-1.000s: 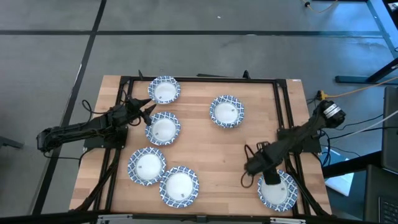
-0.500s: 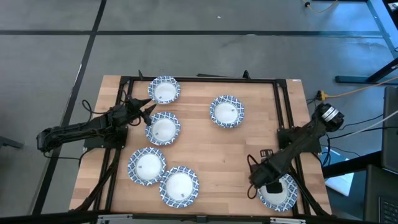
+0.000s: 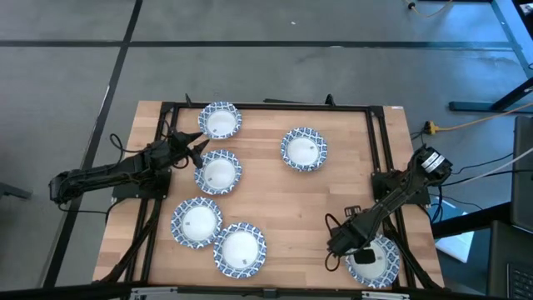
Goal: Nest bowls inside each other
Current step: Stack the white bowl on the white bowl
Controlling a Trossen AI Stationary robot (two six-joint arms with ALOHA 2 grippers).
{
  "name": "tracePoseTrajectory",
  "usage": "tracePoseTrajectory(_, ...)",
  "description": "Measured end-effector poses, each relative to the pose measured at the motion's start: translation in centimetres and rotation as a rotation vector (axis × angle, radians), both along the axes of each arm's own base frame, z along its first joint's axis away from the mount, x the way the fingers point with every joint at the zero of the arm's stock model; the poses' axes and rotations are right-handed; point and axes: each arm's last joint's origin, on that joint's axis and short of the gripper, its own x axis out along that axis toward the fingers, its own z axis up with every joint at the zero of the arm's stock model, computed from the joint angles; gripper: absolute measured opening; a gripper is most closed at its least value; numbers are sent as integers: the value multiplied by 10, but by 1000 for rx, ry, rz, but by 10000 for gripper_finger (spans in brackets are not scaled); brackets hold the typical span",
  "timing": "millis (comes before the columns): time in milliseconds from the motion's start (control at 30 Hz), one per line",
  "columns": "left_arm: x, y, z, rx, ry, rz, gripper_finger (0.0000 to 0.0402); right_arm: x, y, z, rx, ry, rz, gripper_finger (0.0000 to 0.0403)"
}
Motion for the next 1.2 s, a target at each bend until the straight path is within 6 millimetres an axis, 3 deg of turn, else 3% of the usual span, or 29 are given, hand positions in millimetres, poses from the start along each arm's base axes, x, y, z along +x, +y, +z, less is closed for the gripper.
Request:
tracePoseTrajectory(167,0,0,0,0,0,0,190,0,0,3,45,25,-13,25)
tracePoseTrajectory(233,0,0,0,0,0,0,190,1,-1,3,60,38,-24,10)
tracePoseTrajectory(667,0,0,0,0,0,0,190,31,-31,9,196,14,-176,4)
tracePoseTrajectory(1200,0,0,0,-37,-34,2,190,68,-122,58,354,-296,-570,4)
